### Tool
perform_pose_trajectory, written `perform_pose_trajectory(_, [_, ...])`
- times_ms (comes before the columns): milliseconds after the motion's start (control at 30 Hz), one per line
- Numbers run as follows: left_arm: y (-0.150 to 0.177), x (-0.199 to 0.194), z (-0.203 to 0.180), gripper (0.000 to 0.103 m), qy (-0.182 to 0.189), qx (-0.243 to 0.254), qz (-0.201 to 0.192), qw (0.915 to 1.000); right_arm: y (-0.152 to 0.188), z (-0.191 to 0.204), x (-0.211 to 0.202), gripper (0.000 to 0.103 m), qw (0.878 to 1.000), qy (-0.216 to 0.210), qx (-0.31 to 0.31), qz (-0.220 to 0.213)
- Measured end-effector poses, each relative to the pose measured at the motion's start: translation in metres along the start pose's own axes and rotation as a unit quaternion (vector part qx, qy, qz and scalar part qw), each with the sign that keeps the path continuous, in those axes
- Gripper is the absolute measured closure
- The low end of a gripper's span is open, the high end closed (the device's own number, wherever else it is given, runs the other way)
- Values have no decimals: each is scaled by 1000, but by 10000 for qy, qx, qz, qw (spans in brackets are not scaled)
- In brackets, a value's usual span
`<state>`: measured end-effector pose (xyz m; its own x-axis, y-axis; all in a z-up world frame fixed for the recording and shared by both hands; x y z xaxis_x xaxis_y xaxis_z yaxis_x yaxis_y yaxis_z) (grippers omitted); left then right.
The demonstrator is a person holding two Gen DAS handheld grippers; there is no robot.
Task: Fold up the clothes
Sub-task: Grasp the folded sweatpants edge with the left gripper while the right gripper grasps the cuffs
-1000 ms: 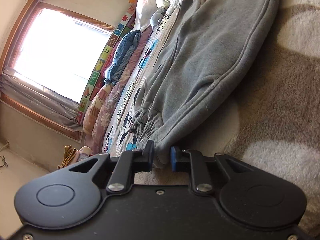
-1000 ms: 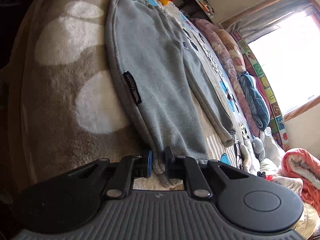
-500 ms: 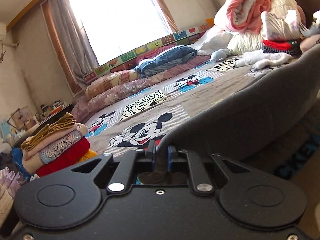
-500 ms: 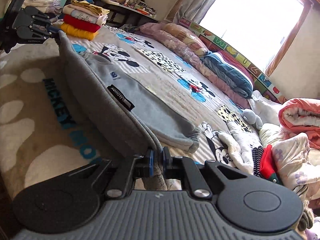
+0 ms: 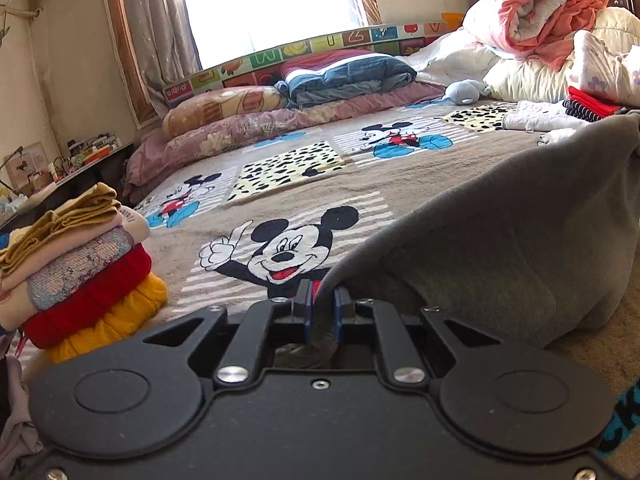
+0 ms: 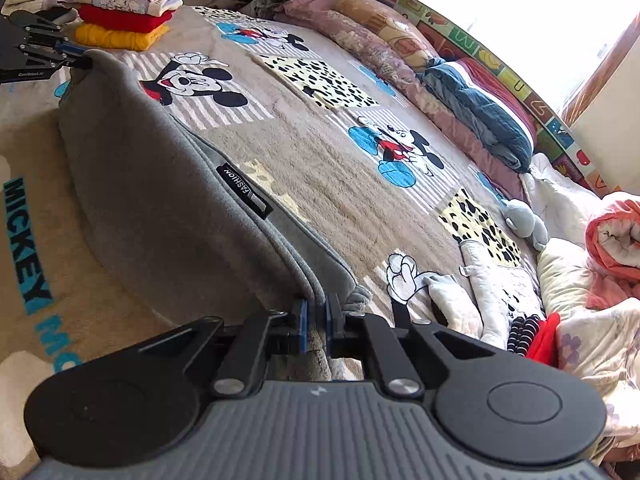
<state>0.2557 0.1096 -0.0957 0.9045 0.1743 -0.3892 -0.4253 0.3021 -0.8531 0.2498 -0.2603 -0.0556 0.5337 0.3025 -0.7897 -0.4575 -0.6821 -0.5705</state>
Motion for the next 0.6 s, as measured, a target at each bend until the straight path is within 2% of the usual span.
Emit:
perform_pose_trajectory(200, [1,34,-4,95,159,-194,378,9990,-23,-26,41,94,9990,-138,127,395])
perform_pose_trajectory(467, [-1,56,1,95,414,-327,505,9973,-38,-52,75,94,9955,-332,261,851])
perform_pose_trajectory(600, [1,65,-3,96,347,-281,537,9976,-48,-62,84,93,9942,-366,313,961])
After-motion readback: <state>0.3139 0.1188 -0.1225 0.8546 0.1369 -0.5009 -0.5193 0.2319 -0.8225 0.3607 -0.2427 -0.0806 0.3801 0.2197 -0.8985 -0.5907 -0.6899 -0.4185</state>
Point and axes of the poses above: each gripper's, at about its wrist camera, not at the fingertips, and x roughly the way its jaws point, z to its left, y to its underside, the point moved 7 cm from there along x, roughly the way its jaws point, and after that the axes turned 14 degrees about -y, right-handed, at the moved point
